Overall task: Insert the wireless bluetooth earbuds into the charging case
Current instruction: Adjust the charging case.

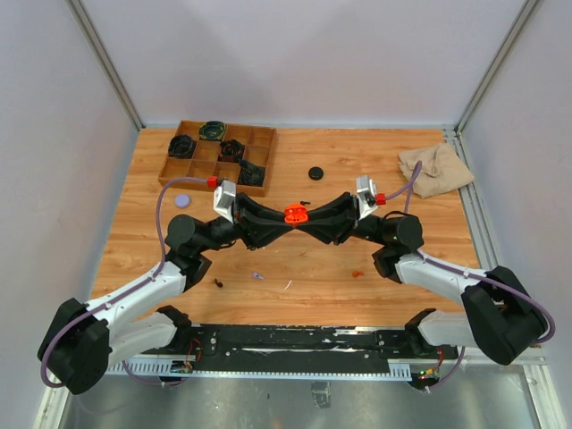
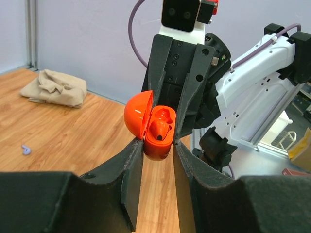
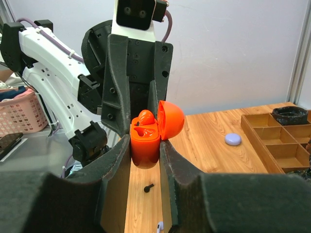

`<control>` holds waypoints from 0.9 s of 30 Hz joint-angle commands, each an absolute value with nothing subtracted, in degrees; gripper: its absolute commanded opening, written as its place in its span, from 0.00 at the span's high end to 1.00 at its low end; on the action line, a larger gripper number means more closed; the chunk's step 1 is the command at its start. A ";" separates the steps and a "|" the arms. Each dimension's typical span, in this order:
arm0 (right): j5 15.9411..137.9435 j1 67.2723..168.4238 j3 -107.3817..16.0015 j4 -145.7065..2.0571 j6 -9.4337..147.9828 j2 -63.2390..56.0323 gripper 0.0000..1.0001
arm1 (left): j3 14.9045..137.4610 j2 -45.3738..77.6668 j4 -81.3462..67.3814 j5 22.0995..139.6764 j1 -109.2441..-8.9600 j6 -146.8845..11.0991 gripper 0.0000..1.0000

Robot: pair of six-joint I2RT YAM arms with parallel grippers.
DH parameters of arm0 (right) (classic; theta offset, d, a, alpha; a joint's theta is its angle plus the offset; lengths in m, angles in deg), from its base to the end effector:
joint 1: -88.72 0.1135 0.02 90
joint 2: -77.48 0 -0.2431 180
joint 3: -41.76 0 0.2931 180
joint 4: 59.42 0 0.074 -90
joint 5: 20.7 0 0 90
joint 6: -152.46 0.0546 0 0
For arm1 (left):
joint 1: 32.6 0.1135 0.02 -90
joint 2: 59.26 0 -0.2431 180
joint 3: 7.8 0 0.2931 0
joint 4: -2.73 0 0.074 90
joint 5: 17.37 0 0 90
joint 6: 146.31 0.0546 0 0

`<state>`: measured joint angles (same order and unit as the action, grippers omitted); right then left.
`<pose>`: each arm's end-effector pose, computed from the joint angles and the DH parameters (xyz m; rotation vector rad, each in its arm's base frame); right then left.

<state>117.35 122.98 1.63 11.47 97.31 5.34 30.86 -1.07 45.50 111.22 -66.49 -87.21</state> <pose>0.2086 0.1912 0.2589 -0.8541 0.9259 1.4312 0.2095 -0.1818 0.2681 0.6798 1.2025 -1.3525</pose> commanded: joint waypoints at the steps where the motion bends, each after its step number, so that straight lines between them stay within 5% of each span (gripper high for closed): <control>1: 117.21 122.33 0.19 16.13 99.37 4.46 0.93 | 30.21 -0.37 48.33 112.85 -66.57 -88.06 0.61; 9: 116.41 124.26 -0.75 16.29 99.20 3.41 0.94 | 30.29 -0.20 48.92 113.10 -66.53 -88.22 0.53; 18: 117.62 125.06 -1.19 16.18 98.80 2.99 0.92 | 29.84 -0.90 48.93 112.84 -66.56 -87.55 0.76; 27: 118.30 124.93 -0.20 14.59 97.44 4.63 0.79 | 29.35 -3.80 45.20 111.35 -66.53 -83.97 0.99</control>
